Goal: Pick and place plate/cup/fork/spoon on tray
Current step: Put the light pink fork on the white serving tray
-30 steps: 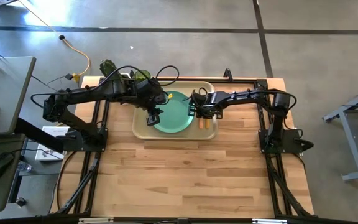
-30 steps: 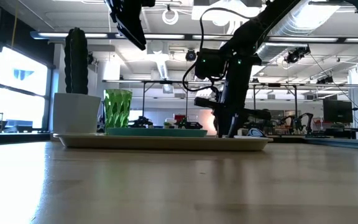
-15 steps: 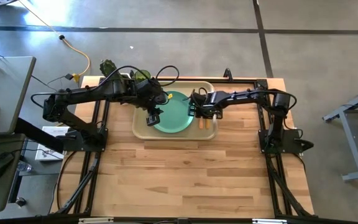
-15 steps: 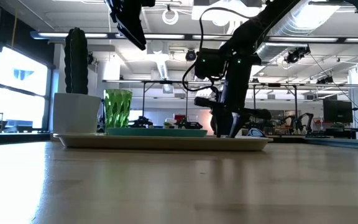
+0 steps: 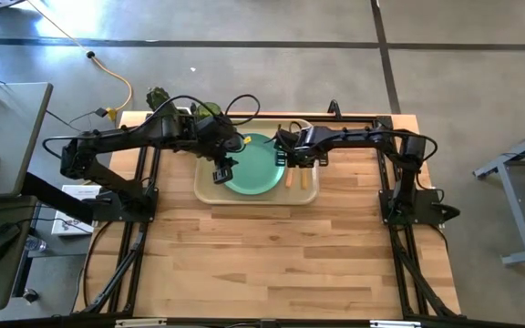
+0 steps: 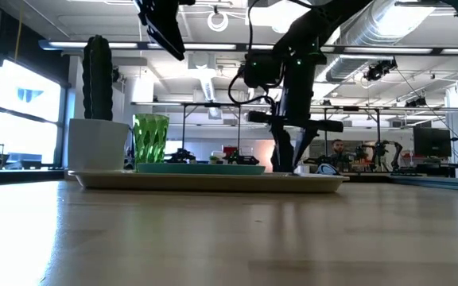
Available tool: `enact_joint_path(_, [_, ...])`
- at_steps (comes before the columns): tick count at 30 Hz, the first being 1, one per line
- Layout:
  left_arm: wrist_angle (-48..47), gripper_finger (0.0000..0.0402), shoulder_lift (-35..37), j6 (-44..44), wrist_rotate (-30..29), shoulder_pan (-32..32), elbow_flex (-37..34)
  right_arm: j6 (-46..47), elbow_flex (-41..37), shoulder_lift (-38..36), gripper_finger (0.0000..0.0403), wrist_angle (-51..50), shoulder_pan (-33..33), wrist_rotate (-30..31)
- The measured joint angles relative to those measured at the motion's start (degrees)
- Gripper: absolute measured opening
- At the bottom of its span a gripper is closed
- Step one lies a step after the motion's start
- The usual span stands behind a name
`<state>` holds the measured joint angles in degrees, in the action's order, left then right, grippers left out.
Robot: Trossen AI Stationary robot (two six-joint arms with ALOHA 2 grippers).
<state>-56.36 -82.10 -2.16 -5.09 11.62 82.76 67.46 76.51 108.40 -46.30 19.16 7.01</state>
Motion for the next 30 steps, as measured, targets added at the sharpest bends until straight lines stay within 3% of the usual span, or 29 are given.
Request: enact_joint_path(30, [0.02,0.0166,0.39,0.55,-0.02,-0.04,0.00,4.48,-0.61,4.22,0.0113,3.65,-3.80,0.04])
